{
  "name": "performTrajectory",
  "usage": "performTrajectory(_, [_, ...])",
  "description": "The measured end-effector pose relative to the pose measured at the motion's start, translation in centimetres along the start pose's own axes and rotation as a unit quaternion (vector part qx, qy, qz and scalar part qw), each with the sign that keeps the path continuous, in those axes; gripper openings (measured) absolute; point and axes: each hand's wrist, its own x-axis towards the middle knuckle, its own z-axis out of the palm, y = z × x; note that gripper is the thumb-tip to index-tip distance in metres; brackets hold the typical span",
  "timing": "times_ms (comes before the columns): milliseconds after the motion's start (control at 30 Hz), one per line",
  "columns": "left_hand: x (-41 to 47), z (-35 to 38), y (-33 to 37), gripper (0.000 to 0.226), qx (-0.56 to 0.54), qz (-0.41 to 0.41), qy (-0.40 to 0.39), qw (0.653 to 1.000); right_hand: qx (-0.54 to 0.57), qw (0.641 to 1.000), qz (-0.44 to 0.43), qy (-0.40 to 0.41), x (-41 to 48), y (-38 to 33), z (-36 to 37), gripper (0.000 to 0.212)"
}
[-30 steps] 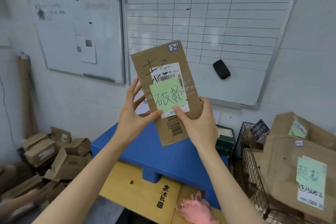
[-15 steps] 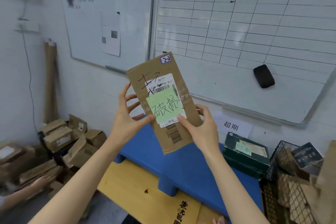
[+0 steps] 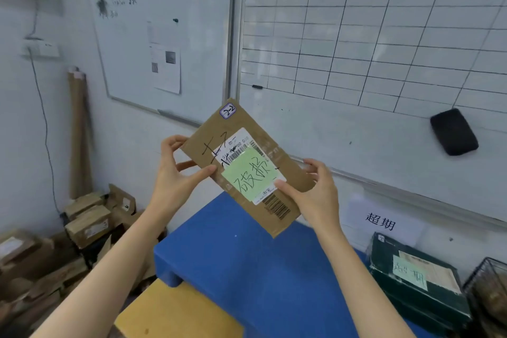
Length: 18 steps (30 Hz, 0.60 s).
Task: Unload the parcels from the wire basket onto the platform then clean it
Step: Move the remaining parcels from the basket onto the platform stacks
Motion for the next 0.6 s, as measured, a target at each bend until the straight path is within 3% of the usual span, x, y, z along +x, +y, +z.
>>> performTrajectory(133, [1.7, 1.1, -2.4, 0.068, -0.020, -0.020, -0.003, 1.000, 0.050, 0.997, -0.025, 0.061, 2.5, 1.2, 1.0, 0.073])
performTrajectory(333, [3.9, 3.2, -5.6, 0.067, -0.144, -0.097, 0.036, 0.984, 0.168, 0.978, -0.041, 0.118, 5.4, 2.3, 2.5, 0.062])
performTrajectory(600, [8.0, 5.3, -9.9, 0.063, -0.243, -0.152, 0.029, 0.958, 0.244, 0.965, -0.005, 0.092, 8.7, 3.6, 4.3, 0.054])
